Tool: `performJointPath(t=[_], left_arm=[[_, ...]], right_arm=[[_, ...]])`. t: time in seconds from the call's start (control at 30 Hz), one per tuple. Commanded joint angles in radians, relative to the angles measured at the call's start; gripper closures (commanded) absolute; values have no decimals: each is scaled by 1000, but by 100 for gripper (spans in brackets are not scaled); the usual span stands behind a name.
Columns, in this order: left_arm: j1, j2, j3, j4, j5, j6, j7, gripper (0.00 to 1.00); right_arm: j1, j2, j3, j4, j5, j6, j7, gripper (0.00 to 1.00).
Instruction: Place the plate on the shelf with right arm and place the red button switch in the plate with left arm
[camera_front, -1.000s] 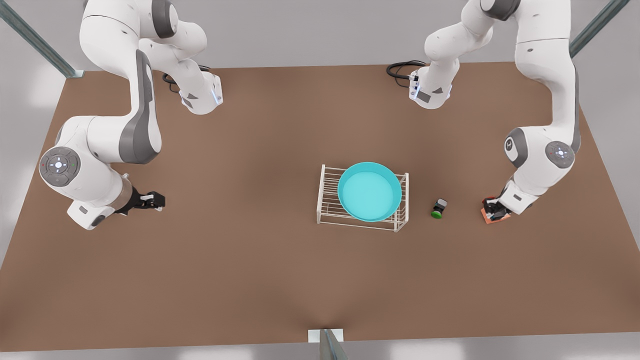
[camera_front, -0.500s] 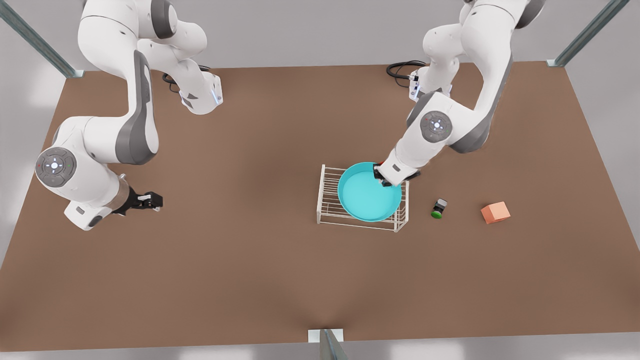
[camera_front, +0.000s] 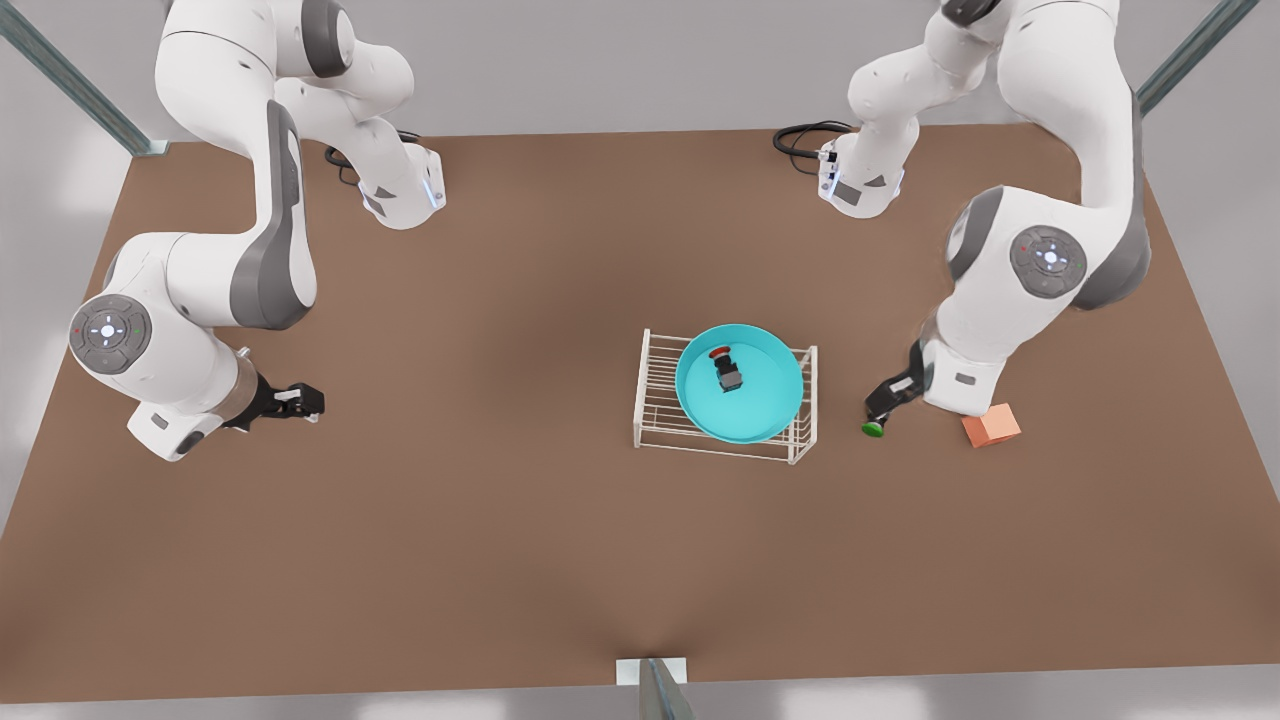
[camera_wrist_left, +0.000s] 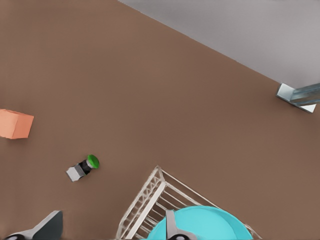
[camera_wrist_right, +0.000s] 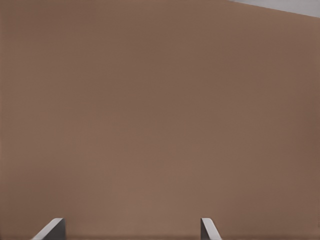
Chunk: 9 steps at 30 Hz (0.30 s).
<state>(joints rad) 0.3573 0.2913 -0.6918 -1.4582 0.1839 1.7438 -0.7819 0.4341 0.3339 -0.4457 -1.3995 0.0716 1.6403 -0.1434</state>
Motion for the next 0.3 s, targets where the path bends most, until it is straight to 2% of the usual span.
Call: performJointPath(t=[0.0,0.03,0.07,0.1,0.27], left_arm=[[23,-18,0,30,12,-308,656,0],[31,-17,9,68,15,-334,667,0],[-230,-24,386,107,-74,-363,806,0],[-293,-95,528,1,-195,-241,823,0],[-327,-57,522,42,-181,-236,819,0]], right_arm=[[0,-1,-1,0,1,-1,-5,0],[0,-1,-2,0,1,-1,-5,0],[0,-1,-2,0,2,-1,-5,0],[0,-1,-2,0,2,-1,-5,0],[-17,-3,-8,7,5,-1,-8,0]])
